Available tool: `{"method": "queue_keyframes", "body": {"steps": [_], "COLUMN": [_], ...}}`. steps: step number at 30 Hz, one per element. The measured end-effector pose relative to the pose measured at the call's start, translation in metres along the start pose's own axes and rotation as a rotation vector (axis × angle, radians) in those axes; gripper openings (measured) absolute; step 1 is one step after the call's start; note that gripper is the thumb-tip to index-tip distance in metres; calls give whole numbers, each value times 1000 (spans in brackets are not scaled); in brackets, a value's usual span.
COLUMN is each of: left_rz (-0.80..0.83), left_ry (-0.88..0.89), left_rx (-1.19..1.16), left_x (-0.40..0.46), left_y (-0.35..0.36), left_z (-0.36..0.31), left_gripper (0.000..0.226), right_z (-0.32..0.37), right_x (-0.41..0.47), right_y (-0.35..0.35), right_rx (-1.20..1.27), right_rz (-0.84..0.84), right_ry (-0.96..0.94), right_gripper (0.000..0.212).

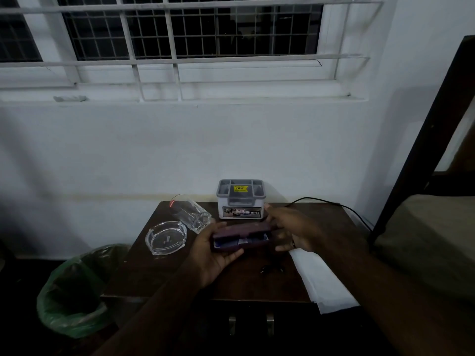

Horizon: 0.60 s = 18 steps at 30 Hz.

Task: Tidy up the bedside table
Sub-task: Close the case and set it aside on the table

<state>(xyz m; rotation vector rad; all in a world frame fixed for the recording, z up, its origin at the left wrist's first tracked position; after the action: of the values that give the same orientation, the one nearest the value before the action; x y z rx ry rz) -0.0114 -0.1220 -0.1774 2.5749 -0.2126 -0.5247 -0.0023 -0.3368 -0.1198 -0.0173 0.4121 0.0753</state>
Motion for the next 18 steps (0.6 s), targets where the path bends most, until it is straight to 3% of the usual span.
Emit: {"method": "queue_keyframes", "body": {"steps": [2,6,9,18], "left_rz": [2,7,5,-31], "left_ry": [-2,25,35,8], "left_rx": [19,31,54,83], "left_x": [-3,-8,-8,-12], "left_y": [3,5,6,8], "left_z": [-1,-1,-2,-9], "left_gripper": [33,61,68,56], "right_z": [-2,-3,-5,-6], "right_x": [1,0,0,5], "right_y": [1,5,4,8], "right_rx": [13,70,77,88], "right_rz": [17,106,130,109], "right_ry": [8,65,94,129], "right_gripper": [40,31,35,44]}}
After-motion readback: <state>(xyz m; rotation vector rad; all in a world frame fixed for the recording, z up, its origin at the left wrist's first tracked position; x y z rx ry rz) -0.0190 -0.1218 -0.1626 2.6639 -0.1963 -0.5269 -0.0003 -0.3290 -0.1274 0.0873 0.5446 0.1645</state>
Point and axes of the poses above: each hand's wrist, its own x-axis towards the middle knuckle, its own y-axis out of the palm, z = x × y, the point moved 1 cm from there along x, towards the middle knuckle, and after that the axes turned 11 degrees about x, right-handed, at the moved point
